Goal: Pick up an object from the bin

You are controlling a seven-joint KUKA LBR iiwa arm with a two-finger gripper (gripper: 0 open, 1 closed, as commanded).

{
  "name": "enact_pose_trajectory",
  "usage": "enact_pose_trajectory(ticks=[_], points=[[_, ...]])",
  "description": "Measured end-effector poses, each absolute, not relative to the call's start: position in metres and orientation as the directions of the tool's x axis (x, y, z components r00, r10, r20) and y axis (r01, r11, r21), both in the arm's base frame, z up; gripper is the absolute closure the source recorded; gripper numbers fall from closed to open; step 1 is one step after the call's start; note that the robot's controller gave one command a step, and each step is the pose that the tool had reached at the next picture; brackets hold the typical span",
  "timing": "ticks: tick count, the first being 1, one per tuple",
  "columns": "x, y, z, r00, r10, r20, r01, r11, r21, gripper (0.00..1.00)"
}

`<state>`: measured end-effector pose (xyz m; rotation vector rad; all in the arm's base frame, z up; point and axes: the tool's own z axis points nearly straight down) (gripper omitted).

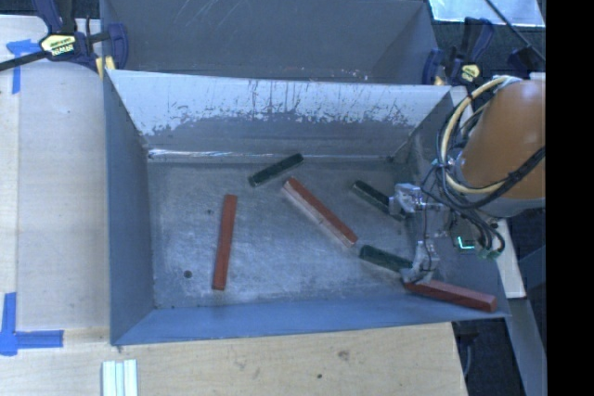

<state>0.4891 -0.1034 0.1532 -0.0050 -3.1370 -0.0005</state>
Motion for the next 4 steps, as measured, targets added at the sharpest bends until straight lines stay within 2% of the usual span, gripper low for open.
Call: enact_pose_trajectory(ticks=[1, 2, 3, 4], points=[[0.490, -0.118, 0.067, -0.979, 0.203, 0.003, 0.203, 0.979, 0.000, 0.00], [0.487, -0.108, 0.102, -0.974, 0.225, -0.006, 0.225, 0.974, 0.000, 0.00], [0.484, -0.118, 0.103, -0.952, 0.306, -0.006, 0.306, 0.952, 0.000, 0.00], [0.486, -0.119, 0.069, -0.896, 0.444, 0.002, 0.444, 0.896, 0.000, 0.00]])
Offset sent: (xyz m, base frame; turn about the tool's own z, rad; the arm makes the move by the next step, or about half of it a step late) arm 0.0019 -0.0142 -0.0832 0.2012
